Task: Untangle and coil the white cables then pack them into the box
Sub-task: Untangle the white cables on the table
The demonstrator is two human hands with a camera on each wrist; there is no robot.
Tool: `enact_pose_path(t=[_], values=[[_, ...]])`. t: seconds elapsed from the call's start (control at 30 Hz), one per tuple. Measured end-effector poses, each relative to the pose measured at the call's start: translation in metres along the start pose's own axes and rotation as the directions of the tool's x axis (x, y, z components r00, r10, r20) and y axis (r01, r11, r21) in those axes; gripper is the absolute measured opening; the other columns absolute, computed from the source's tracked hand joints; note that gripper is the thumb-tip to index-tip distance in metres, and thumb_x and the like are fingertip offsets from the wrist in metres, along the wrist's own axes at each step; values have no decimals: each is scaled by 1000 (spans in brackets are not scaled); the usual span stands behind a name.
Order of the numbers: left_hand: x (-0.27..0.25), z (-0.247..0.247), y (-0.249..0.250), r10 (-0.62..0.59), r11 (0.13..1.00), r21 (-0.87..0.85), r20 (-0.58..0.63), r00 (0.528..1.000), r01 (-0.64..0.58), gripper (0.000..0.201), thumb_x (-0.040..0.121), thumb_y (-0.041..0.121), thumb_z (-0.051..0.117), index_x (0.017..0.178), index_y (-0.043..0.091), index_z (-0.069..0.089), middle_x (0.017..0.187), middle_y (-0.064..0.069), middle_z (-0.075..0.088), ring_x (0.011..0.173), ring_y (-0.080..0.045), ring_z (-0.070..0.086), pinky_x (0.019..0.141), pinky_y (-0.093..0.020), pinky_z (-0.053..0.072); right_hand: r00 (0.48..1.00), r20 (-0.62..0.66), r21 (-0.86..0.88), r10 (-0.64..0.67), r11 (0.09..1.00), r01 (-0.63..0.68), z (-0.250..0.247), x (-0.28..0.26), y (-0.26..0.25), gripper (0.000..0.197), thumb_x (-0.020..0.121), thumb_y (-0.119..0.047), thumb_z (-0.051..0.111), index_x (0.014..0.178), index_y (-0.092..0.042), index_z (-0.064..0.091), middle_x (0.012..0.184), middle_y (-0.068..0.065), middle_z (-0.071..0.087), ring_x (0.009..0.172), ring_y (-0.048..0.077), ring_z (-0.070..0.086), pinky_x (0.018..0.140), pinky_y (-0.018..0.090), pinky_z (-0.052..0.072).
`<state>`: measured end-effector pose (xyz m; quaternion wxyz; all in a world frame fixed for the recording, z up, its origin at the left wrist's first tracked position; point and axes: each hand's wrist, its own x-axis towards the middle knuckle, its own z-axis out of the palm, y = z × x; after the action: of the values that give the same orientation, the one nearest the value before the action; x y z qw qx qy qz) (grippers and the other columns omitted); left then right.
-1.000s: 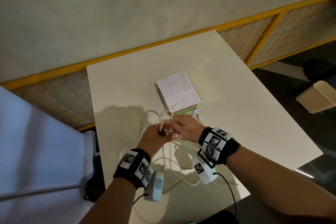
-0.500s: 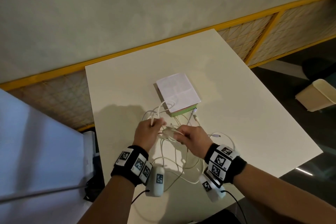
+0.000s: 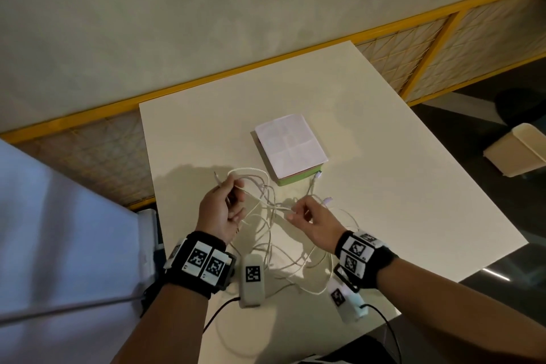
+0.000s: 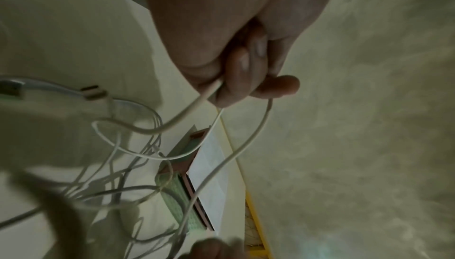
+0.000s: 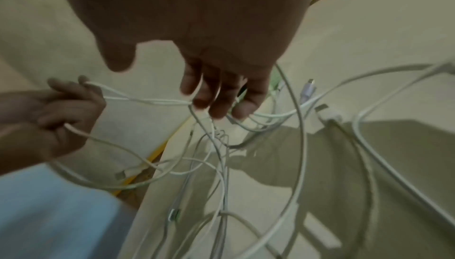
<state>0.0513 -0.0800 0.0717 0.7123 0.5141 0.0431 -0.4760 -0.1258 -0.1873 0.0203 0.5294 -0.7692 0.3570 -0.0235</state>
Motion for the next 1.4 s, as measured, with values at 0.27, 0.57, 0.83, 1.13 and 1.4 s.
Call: enact_pose_path(t=[0.27,0.57,0.83,1.13,1.4], values=[[-7,-8,13,-7,993,-114,69,998,15,37,97,25,41,67,13,58,44,3,46,28,-5,25,32,-18,19,936,48,-267,-348,899,348,9,19,-15,23,88,-26,58,101,-9,68,86,16,56,66,18,47,66,25,38],[-19,2,-15,96,717,667,189,977,-200,8,88,21,63,91,22,70,52,13,59,36,1,42,40,-13,30,906,-13,-229,-423,884,409,-11,14,-39,15,85,-25,64,82,-11,70,67,4,68,59,5,54,61,16,40],[-12,19,-25,292,551,794,104,951,-256,22,88,31,63,72,20,73,58,11,67,49,7,57,55,-18,40,989,57,-52,-138,989,141,-16,9,-27,15,76,-15,74,89,-14,68,67,-4,63,62,9,56,65,13,45],[-25,-5,40,283,954,72,108,953,-291,52,98,30,35,57,18,65,49,-1,62,24,-3,24,34,-8,18,993,-61,-227,103,967,-114,-25,-4,25,42,79,-33,58,120,-19,57,114,6,60,102,18,56,100,35,44],[-32,6,17,231,952,174,131,964,-252,37,98,28,37,76,7,58,58,-6,69,25,-3,23,33,-11,19,943,222,24,-249,968,250,17,-15,-68,50,89,-39,56,136,-28,40,138,0,48,123,9,45,105,27,35]])
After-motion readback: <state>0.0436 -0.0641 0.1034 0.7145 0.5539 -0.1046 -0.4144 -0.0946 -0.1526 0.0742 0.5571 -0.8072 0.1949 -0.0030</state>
